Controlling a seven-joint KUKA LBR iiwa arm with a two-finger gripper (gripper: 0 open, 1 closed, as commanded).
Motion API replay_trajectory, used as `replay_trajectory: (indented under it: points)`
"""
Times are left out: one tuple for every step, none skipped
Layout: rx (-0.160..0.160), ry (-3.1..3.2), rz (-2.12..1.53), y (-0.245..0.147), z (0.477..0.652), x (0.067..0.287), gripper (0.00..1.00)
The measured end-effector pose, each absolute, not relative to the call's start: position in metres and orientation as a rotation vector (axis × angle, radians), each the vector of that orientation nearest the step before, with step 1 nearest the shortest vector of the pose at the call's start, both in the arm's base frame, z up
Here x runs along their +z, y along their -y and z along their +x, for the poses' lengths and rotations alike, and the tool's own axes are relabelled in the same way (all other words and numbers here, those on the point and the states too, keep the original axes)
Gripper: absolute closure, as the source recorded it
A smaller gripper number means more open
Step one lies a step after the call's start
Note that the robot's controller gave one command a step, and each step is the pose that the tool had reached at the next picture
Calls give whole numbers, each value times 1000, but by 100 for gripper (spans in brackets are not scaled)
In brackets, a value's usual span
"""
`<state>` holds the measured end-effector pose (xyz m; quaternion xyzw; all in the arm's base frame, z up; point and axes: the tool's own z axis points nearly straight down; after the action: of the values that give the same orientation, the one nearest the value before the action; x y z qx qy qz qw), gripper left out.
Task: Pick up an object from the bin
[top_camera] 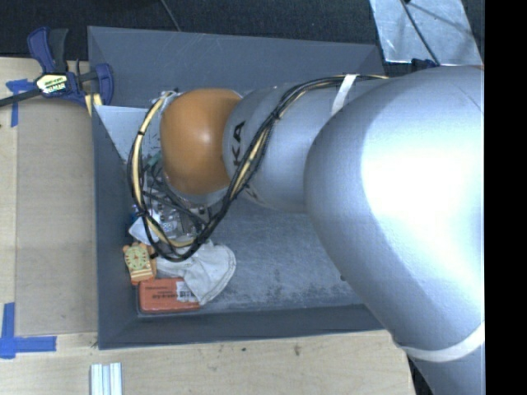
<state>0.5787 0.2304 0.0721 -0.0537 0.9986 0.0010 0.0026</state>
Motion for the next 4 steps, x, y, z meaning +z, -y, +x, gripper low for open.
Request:
replay_trajectory:
  points:
    - [-1, -3137, -197, -230, 585, 100, 100]
    - [-2, -3138, -204, -230, 575, 161, 100]
    - [6, -3122, -206, -240, 596, 188, 100]
    - [0, -3134, -206, -236, 598, 178, 100]
